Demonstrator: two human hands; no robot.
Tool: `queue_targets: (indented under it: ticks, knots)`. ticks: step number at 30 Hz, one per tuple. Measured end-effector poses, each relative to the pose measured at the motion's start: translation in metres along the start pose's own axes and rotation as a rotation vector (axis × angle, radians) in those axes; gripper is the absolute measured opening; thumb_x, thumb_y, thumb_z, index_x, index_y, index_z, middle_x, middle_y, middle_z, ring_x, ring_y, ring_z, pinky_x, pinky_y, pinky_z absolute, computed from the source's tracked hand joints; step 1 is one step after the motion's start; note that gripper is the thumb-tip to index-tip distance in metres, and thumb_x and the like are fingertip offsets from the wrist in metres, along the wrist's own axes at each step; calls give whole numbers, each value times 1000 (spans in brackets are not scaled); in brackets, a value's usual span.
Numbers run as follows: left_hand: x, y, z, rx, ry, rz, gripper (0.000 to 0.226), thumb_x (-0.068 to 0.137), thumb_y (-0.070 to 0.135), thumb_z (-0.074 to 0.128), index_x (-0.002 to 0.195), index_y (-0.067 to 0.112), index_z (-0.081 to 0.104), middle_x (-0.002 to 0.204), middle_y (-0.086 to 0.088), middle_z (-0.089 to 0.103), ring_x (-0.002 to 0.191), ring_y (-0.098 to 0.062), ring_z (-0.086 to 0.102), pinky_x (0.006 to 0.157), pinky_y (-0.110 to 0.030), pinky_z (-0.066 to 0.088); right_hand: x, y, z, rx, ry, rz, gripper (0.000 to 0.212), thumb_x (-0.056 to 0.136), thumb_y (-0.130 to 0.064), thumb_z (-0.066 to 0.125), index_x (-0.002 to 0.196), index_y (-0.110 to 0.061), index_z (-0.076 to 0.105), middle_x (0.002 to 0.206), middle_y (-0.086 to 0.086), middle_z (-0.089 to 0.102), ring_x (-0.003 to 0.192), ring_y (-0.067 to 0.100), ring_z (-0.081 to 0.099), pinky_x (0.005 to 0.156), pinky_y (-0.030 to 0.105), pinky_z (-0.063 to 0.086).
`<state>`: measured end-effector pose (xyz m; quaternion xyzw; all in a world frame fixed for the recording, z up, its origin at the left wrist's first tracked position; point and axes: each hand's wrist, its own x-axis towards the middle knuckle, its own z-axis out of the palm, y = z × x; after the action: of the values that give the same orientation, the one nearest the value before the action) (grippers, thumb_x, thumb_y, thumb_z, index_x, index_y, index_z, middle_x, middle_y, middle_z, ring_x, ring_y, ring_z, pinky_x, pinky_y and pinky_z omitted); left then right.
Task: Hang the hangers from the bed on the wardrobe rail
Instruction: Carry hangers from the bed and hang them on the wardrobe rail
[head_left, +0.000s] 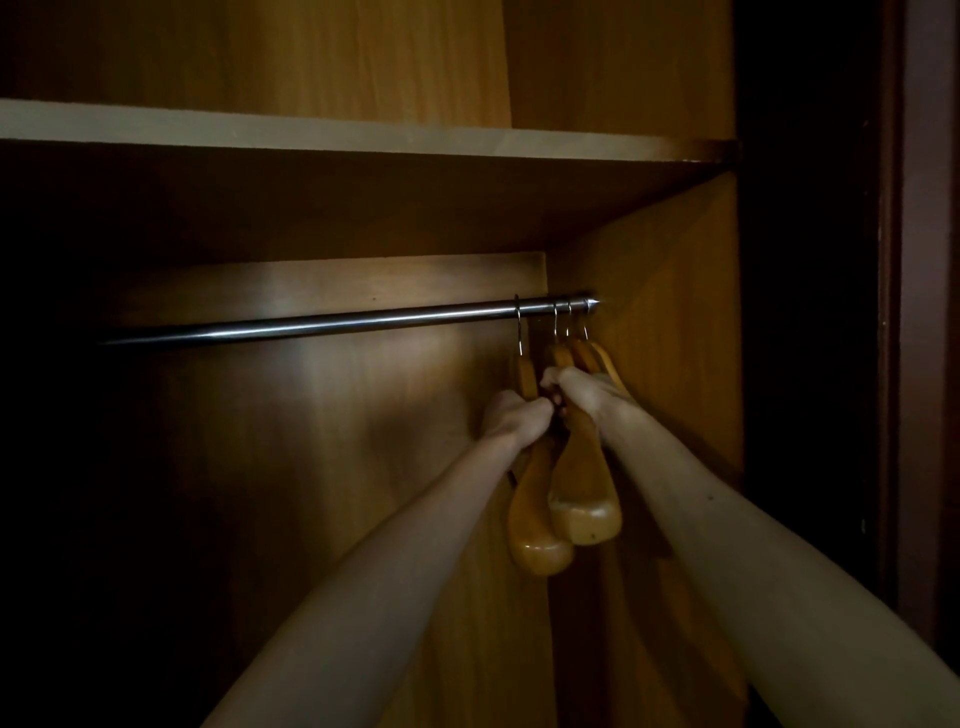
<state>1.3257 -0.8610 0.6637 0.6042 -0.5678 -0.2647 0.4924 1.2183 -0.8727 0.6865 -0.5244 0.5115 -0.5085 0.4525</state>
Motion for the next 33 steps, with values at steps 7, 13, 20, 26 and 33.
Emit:
queue_targets:
  ticks: [7, 13, 20, 26, 33]
  knots:
    - [2, -15, 12, 7, -7, 48, 28, 86, 43, 65, 96, 18, 75, 97, -7, 74, 94, -27, 69, 90, -44, 58, -8, 6, -9, -56, -35, -23, 14, 81, -25, 67, 73, -13, 67, 67, 4, 61, 57, 17, 54, 54, 29, 43]
    - [-21, -35, 4, -161, -31, 112, 35, 92, 54, 60, 101, 23, 72, 99, 1, 73, 91, -16, 68, 73, -28, 54, -63, 21, -23, -20, 9, -101, 24, 92, -40, 64, 80, -26, 48, 81, -1, 55, 75, 16, 54, 73, 32, 44]
    - [-76, -117, 19, -324, 140, 262, 23, 104, 28, 52, 89, 16, 64, 80, 1, 64, 69, 7, 59, 69, -16, 45, -133, 115, -33, 130, 125, -236, 18, 103, -31, 52, 86, -34, 56, 85, -10, 61, 77, 5, 58, 70, 18, 48]
    - [-128, -187, 54, -375, 53, 73, 6, 101, 16, 54, 99, 22, 55, 90, 3, 59, 71, -9, 59, 62, -20, 49, -161, 239, -31, -107, 104, -43, 19, 100, -28, 55, 110, -21, 69, 102, -1, 69, 85, 15, 69, 69, 27, 57]
    - [-245, -359, 132, -67, -518, -406, 6, 97, 12, 57, 95, 17, 56, 81, -1, 65, 71, -17, 64, 77, -36, 48, -221, 403, -46, -288, -27, 286, 13, 95, -19, 64, 89, -27, 72, 83, -12, 69, 81, 13, 68, 71, 33, 57]
